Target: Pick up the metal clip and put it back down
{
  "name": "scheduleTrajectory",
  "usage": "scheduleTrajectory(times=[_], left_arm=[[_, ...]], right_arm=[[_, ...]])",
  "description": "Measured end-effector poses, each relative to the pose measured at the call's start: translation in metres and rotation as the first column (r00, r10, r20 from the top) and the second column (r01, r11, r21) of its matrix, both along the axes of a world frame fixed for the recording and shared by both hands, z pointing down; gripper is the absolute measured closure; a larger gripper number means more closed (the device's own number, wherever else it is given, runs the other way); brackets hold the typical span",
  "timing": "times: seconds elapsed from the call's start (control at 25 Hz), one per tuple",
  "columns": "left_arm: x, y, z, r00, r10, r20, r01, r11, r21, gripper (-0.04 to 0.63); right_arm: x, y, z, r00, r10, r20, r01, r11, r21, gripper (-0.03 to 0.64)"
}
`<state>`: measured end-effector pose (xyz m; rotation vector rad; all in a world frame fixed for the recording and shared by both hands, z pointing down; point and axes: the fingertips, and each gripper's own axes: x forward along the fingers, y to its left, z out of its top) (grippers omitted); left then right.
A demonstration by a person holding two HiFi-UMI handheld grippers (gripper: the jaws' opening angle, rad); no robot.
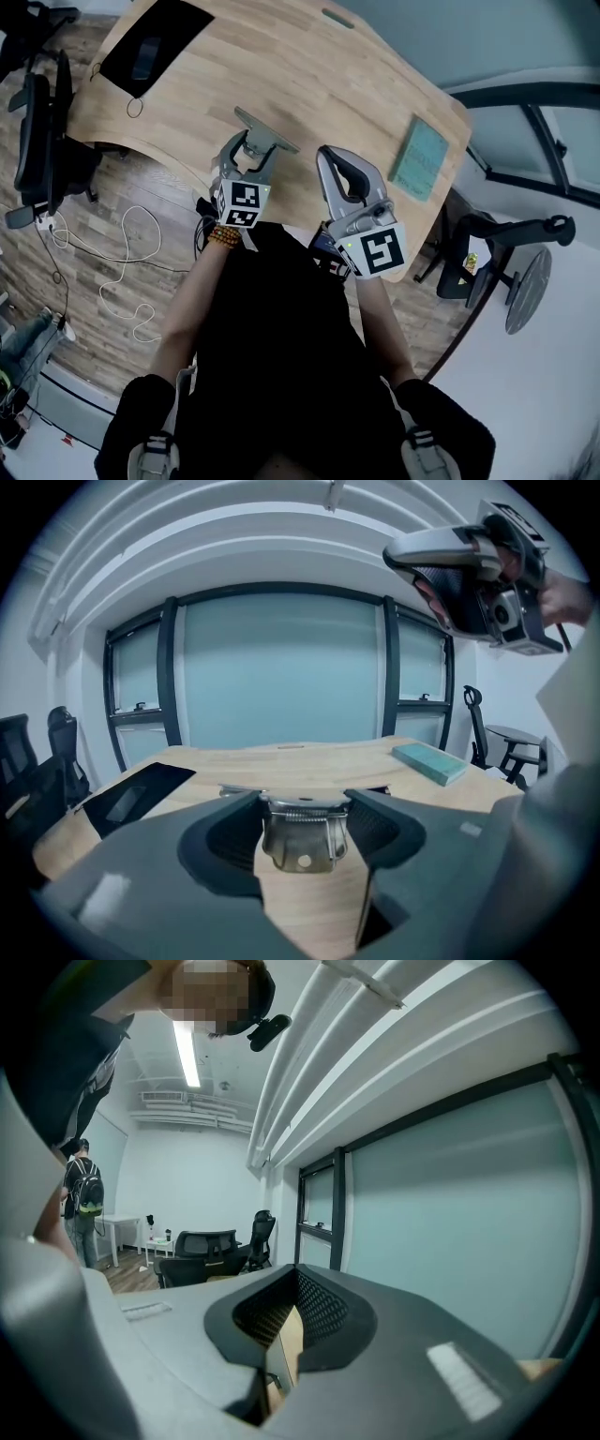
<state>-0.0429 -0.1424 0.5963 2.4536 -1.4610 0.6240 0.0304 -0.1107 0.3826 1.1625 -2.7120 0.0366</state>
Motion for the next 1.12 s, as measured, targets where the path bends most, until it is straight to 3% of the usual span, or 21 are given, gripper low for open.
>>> scheduleTrajectory(times=[0.6,1.12], left_arm=[[0.006,0.017,0.09,0.997,0.048,0.059,-0.039,0.99,-0.134,0.308],[0.004,0.029,0.128,0.995,0.061,0.081,-0.044,0.98,-0.192,0.307]], right_arm=[[0.011,0.0,0.028,1.0,0.024,0.001,-0.024,0.996,-0.09,0.594],[0.014,0.007,0.045,0.999,0.049,-0.007,-0.05,0.99,-0.133,0.593]])
